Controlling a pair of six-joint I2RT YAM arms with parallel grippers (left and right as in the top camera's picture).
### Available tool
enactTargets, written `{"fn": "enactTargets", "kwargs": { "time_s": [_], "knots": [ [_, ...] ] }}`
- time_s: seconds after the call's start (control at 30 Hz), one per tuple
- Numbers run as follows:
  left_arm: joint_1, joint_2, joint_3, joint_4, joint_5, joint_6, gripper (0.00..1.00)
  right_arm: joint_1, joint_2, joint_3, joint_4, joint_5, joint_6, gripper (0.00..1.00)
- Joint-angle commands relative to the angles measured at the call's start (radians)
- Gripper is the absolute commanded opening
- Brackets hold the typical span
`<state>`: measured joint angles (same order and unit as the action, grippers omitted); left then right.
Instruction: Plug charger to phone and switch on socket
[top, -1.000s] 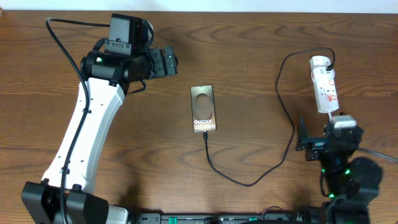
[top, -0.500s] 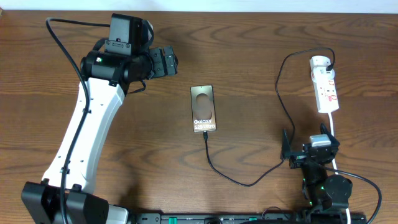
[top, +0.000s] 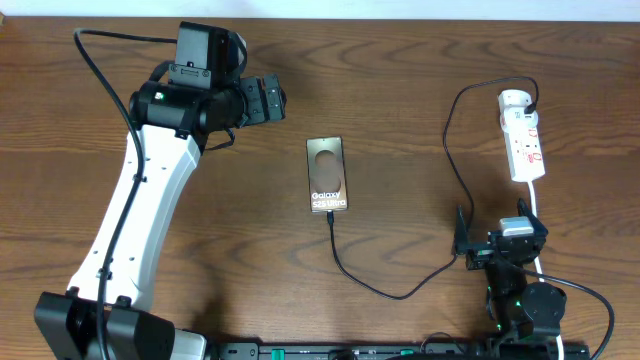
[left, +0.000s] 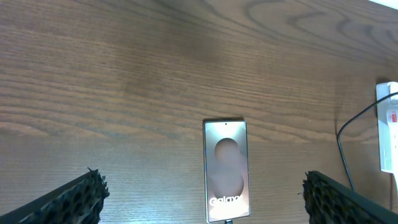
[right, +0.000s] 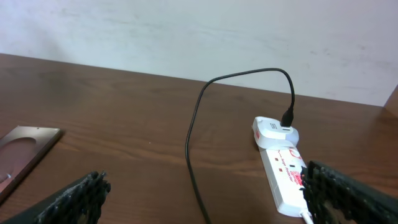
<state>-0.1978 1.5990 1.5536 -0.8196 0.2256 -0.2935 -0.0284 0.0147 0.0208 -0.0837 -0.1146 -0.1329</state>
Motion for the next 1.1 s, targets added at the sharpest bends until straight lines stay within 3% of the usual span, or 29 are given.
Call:
{"fn": "enactTargets", "kwargs": {
  "time_s": [0.0,0.6,0.73,0.83,0.93,1.07],
  "knots": [
    [0.004,-0.014,0.012,-0.003,-0.01,0.005,0.98,0.01,-0.009,-0.01,0.006,0.011,-0.003,0.99],
    [0.005,-0.014,0.011,-0.011,-0.011,0.007,0.98,0.01,-0.009,-0.01,0.006,0.011,-0.003,0.99],
    [0.011,-0.047,0.008,-0.009,-0.112,0.017,0.98,0.01,-0.009,-0.01,0.006,0.01,-0.003,0.99],
    [0.011,-0.091,-0.014,-0.005,-0.146,0.109,0.98,0.01,-0.009,-0.01,0.006,0.011,-0.003,0.99],
    [0.013,-0.156,-0.075,0.047,-0.18,0.184,0.98,0.01,-0.009,-0.01,0.006,0.011,-0.003,0.99],
    [0.044,-0.281,-0.236,0.23,-0.182,0.196,0.99,0.01,-0.009,-0.01,0.006,0.011,-0.003,0.99]
  ]
}}
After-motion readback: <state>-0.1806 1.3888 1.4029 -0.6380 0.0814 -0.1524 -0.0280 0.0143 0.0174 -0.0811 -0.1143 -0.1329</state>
